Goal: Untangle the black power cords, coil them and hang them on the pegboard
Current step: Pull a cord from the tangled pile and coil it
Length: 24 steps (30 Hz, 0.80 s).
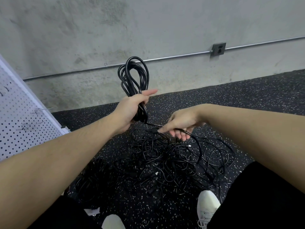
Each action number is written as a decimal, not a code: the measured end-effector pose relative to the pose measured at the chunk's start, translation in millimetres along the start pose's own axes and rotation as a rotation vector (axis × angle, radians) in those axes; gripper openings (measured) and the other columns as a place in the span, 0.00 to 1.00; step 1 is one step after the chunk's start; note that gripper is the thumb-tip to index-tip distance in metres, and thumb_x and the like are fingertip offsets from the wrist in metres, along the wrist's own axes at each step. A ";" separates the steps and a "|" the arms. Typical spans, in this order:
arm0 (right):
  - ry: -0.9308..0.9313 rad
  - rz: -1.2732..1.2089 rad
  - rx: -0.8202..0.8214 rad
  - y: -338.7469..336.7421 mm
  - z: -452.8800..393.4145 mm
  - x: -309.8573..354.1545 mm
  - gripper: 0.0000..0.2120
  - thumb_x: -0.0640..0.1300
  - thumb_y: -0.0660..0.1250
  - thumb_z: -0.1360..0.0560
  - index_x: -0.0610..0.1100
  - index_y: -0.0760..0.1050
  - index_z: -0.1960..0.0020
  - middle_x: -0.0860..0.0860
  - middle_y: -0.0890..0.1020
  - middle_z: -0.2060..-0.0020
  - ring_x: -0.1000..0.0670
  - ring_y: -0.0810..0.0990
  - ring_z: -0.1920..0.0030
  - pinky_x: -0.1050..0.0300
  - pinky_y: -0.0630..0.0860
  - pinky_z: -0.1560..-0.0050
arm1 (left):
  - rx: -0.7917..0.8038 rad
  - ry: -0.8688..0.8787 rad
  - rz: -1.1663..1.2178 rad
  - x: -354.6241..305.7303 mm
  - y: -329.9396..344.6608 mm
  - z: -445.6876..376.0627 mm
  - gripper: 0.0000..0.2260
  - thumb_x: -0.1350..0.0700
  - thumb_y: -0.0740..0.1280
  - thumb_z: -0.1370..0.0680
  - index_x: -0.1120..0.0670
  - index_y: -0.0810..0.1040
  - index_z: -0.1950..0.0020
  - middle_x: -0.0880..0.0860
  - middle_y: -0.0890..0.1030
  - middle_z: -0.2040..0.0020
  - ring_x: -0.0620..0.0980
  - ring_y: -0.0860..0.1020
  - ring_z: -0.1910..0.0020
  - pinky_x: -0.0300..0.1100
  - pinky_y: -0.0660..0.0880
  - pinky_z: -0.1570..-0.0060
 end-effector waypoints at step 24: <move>-0.465 -0.379 -0.328 -51.8 31.2 68.9 0.15 0.52 0.62 0.17 0.41 0.81 0.46 0.55 0.71 0.71 0.56 0.66 0.72 0.63 0.63 0.72 | -0.102 -0.182 -0.497 28.5 -24.4 2.8 0.35 0.23 0.53 0.26 0.49 0.85 0.49 0.53 0.82 0.55 0.50 0.78 0.56 0.46 0.73 0.49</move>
Point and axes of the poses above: each hand's wrist, its own z-axis away from the middle knuckle, its own y-axis out of the palm, x = y × z, the point moved 10 cm from there along -z, towards the middle knuckle
